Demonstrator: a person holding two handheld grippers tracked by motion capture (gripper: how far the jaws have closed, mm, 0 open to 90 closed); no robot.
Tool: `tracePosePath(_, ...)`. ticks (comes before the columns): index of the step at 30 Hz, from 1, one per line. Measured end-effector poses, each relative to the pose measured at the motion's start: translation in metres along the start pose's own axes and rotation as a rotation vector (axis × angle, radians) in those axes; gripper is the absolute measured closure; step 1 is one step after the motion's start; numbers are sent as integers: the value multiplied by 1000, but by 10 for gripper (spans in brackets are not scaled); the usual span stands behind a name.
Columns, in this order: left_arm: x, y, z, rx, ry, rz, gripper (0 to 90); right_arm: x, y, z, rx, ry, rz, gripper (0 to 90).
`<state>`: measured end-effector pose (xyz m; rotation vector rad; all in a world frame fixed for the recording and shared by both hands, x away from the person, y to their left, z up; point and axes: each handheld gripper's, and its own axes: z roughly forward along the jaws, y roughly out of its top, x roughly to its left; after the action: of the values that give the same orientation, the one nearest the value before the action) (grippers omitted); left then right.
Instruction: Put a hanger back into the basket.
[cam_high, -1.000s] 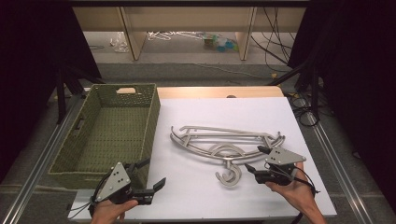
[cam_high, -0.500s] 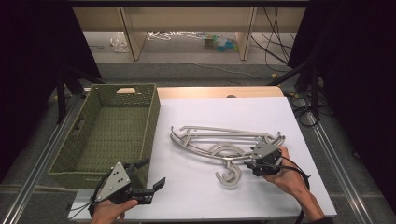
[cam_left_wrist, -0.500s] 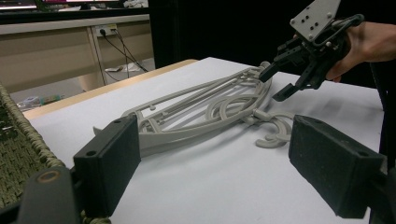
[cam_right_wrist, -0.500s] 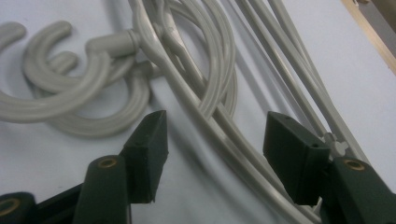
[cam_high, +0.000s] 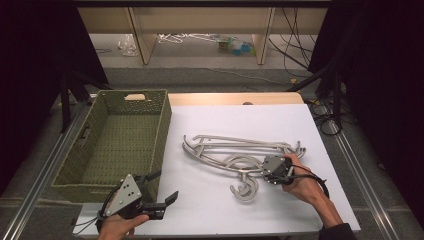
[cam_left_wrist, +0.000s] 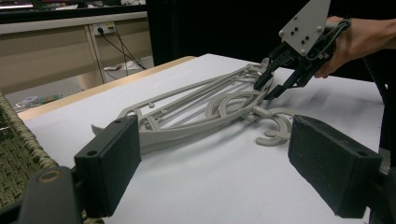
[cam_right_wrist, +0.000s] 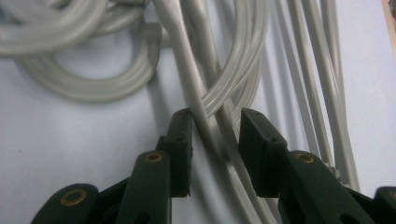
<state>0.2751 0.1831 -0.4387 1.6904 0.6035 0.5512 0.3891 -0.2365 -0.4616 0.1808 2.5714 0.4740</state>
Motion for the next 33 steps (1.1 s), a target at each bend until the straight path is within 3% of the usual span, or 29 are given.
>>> tracePosePath(5, 0, 0, 0, 2, 3, -2, 171, -1, 1, 2, 6, -9, -44, 700)
tracePosePath(9, -2, 0, 1, 4, 1, -15, 173, -3, 2, 1, 8, -20, -96, 758)
tracePosePath(11, -2, 0, 1, 3, 0, -19, 173, -3, 3, 1, 10, -7, -149, 770)
tracePosePath(14, -2, 0, 1, 3, 1, -16, 173, -3, 4, 0, 4, -19, -172, 779)
tracePosePath(16, -2, 0, 2, 7, -3, 0, 173, -4, 5, -6, -4, -16, -209, 794)
tracePosePath(19, -4, 0, 3, 4, -4, -8, 173, -7, 6, -14, -9, -15, -210, 799)
tracePosePath(21, -5, 1, 4, 9, -6, 0, 173, -12, 8, -20, -12, -22, -280, 803)
tracePosePath(24, -6, 2, 6, 7, -5, 9, 173, -13, 10, -25, -8, -30, -295, 806)
tracePosePath(25, -6, 4, 9, 9, 0, 33, 173, -15, 11, -29, -26, -33, -303, 809)
tracePosePath(32, -14, 16, 30, 36, 18, 97, 188, -14, 14, -39, -12, -24, -312, 812)
tracePosePath(33, -17, 22, 43, 47, 15, 139, 197, -14, 15, -43, -12, -33, -308, 813)
